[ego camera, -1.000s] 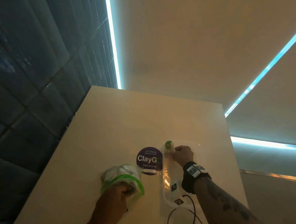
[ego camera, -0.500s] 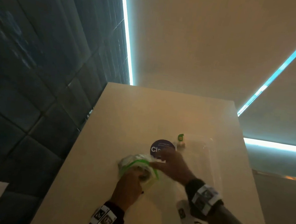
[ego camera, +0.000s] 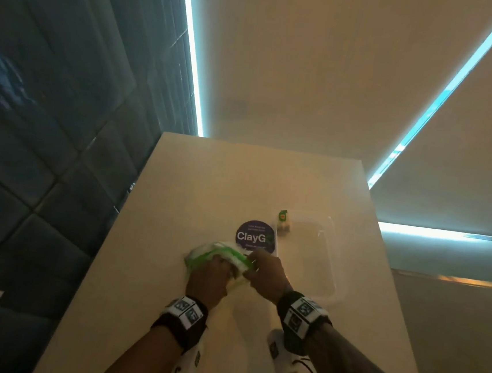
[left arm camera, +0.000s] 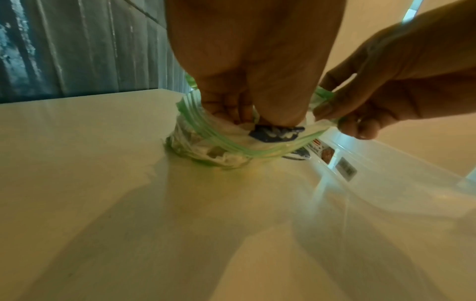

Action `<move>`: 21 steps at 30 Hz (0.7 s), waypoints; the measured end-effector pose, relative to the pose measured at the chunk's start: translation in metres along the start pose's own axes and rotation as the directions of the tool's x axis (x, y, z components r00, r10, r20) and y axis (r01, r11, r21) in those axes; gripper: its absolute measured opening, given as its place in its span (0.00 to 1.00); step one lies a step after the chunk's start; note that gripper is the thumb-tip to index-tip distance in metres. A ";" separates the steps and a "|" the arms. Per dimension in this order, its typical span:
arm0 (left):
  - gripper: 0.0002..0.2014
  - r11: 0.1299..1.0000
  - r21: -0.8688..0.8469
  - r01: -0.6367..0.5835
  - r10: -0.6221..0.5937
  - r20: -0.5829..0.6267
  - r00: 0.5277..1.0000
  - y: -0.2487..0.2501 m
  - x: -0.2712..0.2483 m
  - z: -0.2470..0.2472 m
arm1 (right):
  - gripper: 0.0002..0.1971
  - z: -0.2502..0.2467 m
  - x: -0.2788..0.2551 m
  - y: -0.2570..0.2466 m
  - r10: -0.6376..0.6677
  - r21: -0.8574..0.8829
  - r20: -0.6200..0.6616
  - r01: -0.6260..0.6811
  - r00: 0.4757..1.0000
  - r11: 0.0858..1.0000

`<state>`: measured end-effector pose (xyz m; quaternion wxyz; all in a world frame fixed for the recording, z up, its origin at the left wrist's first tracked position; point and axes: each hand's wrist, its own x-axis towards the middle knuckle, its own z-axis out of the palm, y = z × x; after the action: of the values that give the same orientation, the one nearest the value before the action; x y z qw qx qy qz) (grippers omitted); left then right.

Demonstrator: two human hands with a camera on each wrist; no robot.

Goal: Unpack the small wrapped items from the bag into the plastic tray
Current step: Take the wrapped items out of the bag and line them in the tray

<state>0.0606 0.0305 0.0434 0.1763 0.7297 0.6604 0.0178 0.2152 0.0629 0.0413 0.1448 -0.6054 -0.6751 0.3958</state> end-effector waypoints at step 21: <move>0.15 0.542 -0.827 0.152 -0.399 -0.094 0.912 -0.003 -0.032 -0.024 | 0.08 0.003 -0.021 0.004 -0.103 -0.038 -0.046 0.102 0.994 0.994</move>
<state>0.0478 0.0053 0.0718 0.3951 0.4459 0.7046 0.3855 0.2212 0.0419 0.0425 0.1702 -0.5818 -0.7087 0.3611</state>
